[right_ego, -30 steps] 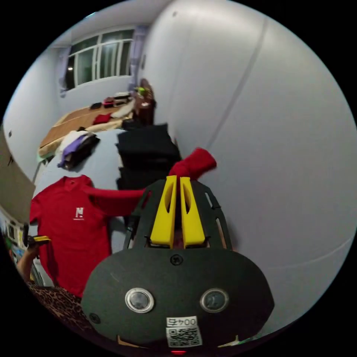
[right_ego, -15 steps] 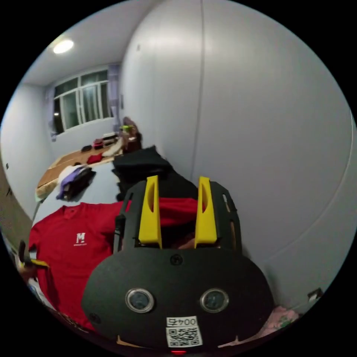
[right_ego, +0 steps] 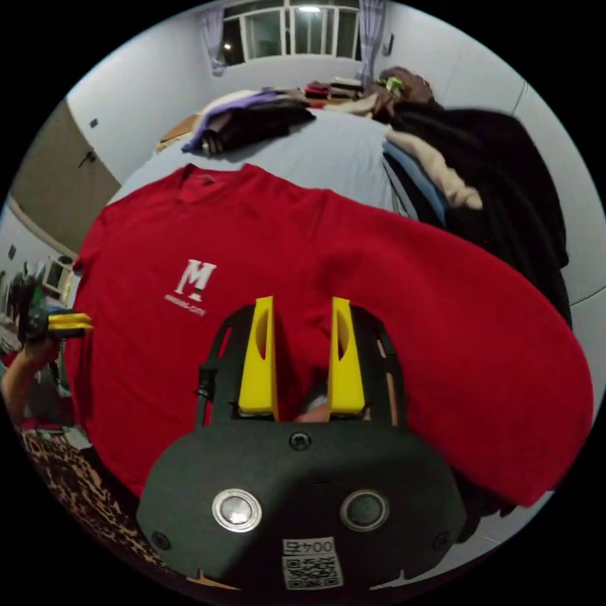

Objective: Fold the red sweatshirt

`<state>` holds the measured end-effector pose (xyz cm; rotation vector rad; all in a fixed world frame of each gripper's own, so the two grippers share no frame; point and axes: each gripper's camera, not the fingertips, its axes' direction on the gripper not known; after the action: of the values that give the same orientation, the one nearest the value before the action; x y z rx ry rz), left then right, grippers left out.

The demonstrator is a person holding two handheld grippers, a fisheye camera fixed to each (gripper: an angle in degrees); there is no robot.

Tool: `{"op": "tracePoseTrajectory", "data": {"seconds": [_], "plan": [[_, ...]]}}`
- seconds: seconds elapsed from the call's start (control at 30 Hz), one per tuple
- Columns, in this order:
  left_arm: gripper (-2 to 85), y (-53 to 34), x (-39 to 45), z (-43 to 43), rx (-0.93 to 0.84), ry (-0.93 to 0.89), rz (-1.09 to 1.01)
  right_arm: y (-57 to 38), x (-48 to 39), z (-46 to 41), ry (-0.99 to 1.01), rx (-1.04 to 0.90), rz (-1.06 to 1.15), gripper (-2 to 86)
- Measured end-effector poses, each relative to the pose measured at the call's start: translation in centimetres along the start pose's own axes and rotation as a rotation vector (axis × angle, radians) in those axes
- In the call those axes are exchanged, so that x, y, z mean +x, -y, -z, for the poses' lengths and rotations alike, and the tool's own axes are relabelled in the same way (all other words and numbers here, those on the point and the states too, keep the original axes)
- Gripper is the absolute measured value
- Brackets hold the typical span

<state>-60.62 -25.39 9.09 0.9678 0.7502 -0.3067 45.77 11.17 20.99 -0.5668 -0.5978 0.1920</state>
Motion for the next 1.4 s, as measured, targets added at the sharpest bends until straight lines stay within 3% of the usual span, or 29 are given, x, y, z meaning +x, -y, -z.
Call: {"op": "tracePoseTrajectory", "data": {"seconds": [0.1, 0.23, 0.37, 0.5, 0.67, 0.77, 0.87, 1.03, 1.27, 1.4], "plan": [[2.7, 0.2, -0.4, 0.4, 0.004, -0.012, 0.002, 0.6, 5.1, -1.8, 0.128, -0.066, -0.121, 8.1], [2.2, 0.4, -0.9, 0.8, 0.006, -0.025, 0.011, 1.0, 7.1, -0.1, 0.270, -0.043, -0.193, 8.8], [2.0, 0.7, -1.1, 1.3, 0.008, -0.006, -0.008, 1.3, 5.0, 4.4, 0.211, 0.116, -0.129, 9.7], [1.8, 0.9, -1.6, 1.7, 0.013, -0.007, -0.014, 5.7, 4.3, 2.8, 0.201, 0.186, -0.074, 11.5], [1.8, 1.1, -2.7, 2.2, 0.021, -0.031, 0.000, 10.4, 3.9, -1.6, 0.139, 0.162, -0.023, 15.2], [1.7, 1.2, -3.3, 2.4, 0.023, -0.041, 0.001, 12.2, 5.2, -5.2, 0.084, 0.044, -0.024, 17.8], [1.5, 1.3, -4.0, 2.6, 0.030, -0.055, 0.005, 12.2, 6.4, -4.5, 0.099, 0.078, -0.051, 17.8], [1.1, 1.0, -5.6, 2.7, 0.063, -0.103, 0.036, 6.6, 4.4, 0.1, 0.114, 0.200, -0.039, 18.8], [1.3, 0.9, -7.8, 3.0, 0.095, -0.184, 0.064, -3.0, 3.0, -4.0, 0.029, 0.076, -0.073, 18.9], [2.0, 4.7, -11.5, 6.0, 0.280, -0.304, 0.075, -3.8, 4.2, -4.7, -0.018, 0.172, -0.119, 15.1]]}}
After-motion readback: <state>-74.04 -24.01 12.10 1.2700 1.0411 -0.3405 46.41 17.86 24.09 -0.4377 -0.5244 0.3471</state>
